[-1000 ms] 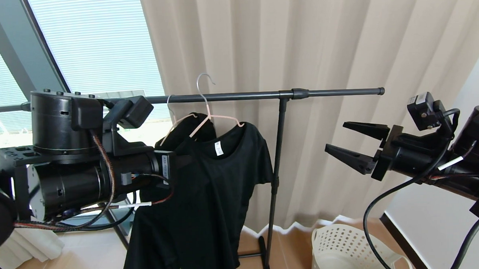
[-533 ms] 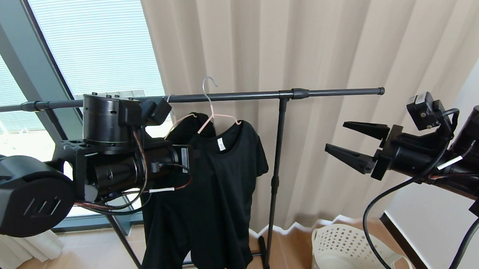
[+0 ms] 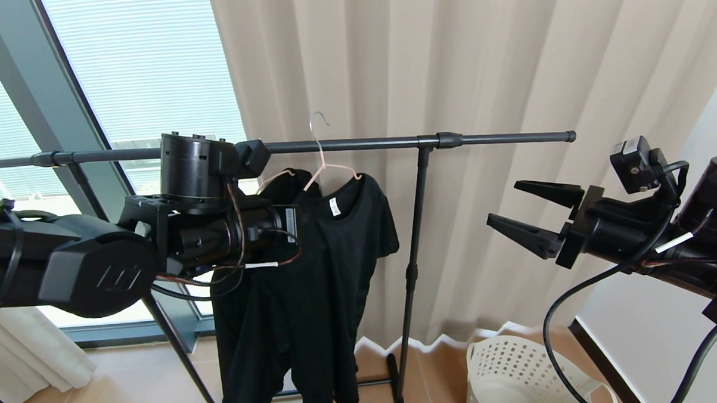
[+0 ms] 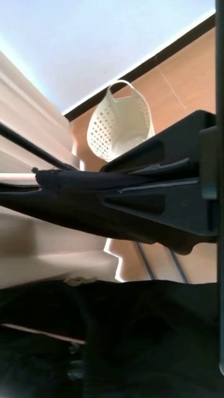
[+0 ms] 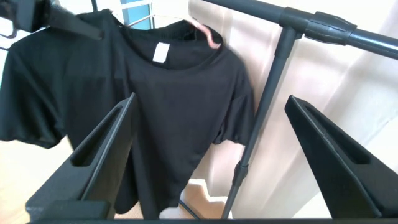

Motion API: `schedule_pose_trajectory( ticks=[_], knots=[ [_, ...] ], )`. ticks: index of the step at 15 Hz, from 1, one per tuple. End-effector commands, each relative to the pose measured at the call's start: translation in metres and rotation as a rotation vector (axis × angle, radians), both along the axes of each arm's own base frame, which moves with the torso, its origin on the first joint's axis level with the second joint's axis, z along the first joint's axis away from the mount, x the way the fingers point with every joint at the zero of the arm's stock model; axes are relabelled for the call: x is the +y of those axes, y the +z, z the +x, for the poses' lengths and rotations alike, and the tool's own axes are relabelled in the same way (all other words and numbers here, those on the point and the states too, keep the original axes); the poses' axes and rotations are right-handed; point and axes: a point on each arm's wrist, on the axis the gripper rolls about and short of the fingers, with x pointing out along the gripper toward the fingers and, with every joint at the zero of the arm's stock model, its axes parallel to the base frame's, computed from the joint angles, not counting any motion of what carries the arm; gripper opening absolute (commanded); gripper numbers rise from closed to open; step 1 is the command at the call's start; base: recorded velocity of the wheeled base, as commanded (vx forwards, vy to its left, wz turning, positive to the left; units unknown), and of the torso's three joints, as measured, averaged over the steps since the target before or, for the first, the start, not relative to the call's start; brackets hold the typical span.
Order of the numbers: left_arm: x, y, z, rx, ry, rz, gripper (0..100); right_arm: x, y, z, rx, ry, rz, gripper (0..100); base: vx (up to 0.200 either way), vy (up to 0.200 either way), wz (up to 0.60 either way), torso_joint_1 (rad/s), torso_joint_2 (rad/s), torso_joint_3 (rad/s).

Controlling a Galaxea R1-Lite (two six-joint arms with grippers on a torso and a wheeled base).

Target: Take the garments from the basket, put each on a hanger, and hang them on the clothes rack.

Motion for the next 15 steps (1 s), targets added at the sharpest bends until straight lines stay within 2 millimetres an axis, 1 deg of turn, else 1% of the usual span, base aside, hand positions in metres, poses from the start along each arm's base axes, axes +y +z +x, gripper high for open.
schedule_pose_trajectory(
  ticks=[1, 2, 6, 10, 13, 15],
  knots=[
    [-0.005, -0.007, 0.012, 0.012, 0.003, 0.006, 0, 0.000, -0.001, 0.000, 0.002, 0.001, -0.001, 100, 0.000, 0.000, 0.00, 0.000, 0.00, 0.000],
    [-0.009, -0.011, 0.020, 0.015, 0.007, 0.009, 0, 0.000, 0.000, 0.000, 0.000, 0.001, 0.000, 100, 0.000, 0.000, 0.00, 0.000, 0.00, 0.000],
    [-0.014, -0.013, 0.033, 0.005, 0.024, 0.012, 0, 0.000, 0.000, 0.000, -0.001, 0.001, -0.001, 100, 0.000, 0.000, 0.00, 0.000, 0.00, 0.000],
    [-0.016, -0.021, 0.041, 0.019, 0.029, 0.019, 0, 0.000, -0.001, 0.001, 0.003, 0.001, -0.003, 100, 0.000, 0.000, 0.00, 0.000, 0.00, 0.000],
    [-0.017, -0.019, 0.043, 0.014, 0.029, 0.011, 0, 0.000, -0.002, 0.001, -0.006, 0.001, -0.015, 100, 0.000, 0.000, 0.00, 0.000, 0.00, 0.000],
    [-0.018, -0.023, 0.045, 0.023, 0.030, 0.014, 0, 0.001, -0.006, 0.004, 0.005, 0.001, -0.020, 100, 0.000, 0.000, 0.00, 0.000, 0.00, 0.000]
  ],
)
